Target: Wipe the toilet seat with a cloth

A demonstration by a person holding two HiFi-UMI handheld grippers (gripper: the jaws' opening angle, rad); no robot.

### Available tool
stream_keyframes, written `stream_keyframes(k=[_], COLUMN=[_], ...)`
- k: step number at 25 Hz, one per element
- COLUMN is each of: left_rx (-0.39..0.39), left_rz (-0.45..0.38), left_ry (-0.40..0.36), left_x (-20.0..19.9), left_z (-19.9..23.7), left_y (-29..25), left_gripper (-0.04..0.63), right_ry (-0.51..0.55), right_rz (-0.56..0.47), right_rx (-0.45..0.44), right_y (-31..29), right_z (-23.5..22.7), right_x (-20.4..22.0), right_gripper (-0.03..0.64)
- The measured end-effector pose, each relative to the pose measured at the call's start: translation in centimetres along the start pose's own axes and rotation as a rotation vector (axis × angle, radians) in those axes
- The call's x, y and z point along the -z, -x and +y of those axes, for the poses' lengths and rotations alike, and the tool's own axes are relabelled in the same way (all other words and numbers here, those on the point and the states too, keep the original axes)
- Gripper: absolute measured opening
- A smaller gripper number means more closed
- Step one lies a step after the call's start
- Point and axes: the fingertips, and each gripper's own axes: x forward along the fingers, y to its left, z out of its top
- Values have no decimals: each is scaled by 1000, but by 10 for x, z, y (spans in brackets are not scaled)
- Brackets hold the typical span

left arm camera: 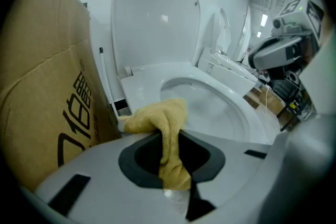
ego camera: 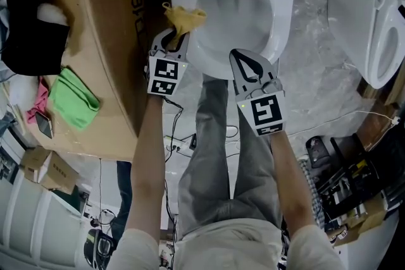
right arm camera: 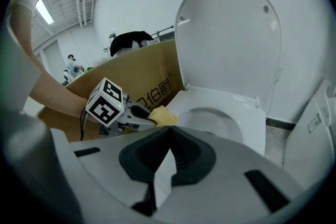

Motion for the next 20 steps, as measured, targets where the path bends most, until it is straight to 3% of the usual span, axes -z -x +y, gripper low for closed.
stream_keyframes(k=[20], left_rx=[47], left_rz=[70], left_ry=[52], left_x=[48], left_z=[-63], left_y=[21], left_gripper=[83], right_ry=[-45], right_rz=[116], right_rx=[-44], right_y=[22], right_z=[16], right_x=[68], right_gripper=[6])
